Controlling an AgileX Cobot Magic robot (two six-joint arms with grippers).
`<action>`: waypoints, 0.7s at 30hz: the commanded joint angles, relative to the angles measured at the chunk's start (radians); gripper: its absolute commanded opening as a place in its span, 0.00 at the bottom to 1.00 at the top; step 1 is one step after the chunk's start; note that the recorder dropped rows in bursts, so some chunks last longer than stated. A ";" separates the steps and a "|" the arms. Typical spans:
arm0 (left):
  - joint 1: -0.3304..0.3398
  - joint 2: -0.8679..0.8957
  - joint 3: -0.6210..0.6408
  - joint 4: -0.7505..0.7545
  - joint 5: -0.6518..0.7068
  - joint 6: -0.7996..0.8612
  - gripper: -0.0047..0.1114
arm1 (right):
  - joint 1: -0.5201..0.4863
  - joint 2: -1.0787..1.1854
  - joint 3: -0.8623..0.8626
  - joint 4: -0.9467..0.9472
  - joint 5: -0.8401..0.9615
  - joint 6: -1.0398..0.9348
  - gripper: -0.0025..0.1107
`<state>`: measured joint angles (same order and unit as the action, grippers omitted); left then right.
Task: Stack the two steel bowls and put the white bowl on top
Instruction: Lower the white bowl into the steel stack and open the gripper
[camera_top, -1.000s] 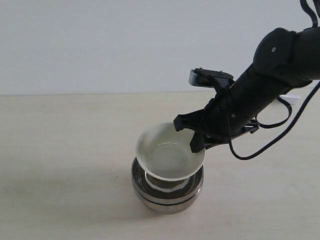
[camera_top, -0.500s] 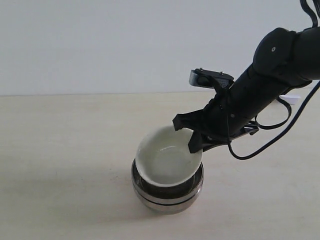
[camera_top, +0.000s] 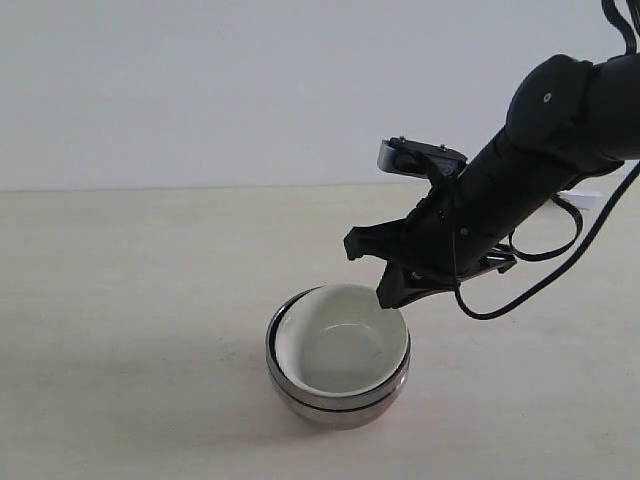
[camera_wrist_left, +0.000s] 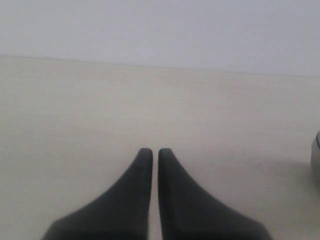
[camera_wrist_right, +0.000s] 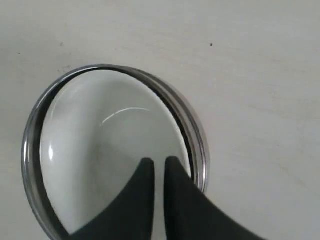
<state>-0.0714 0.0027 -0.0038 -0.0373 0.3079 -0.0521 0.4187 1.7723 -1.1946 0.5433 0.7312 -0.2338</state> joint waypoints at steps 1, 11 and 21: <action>0.003 -0.003 0.004 0.002 -0.001 -0.001 0.07 | 0.000 -0.003 0.000 -0.008 0.003 -0.011 0.02; 0.003 -0.003 0.004 0.002 -0.001 -0.001 0.07 | 0.000 0.042 0.000 -0.012 -0.004 -0.013 0.02; 0.003 -0.003 0.004 0.002 -0.001 -0.001 0.07 | 0.000 0.078 0.000 -0.001 -0.028 -0.032 0.02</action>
<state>-0.0714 0.0027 -0.0038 -0.0373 0.3079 -0.0521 0.4187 1.8423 -1.1946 0.5473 0.7157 -0.2512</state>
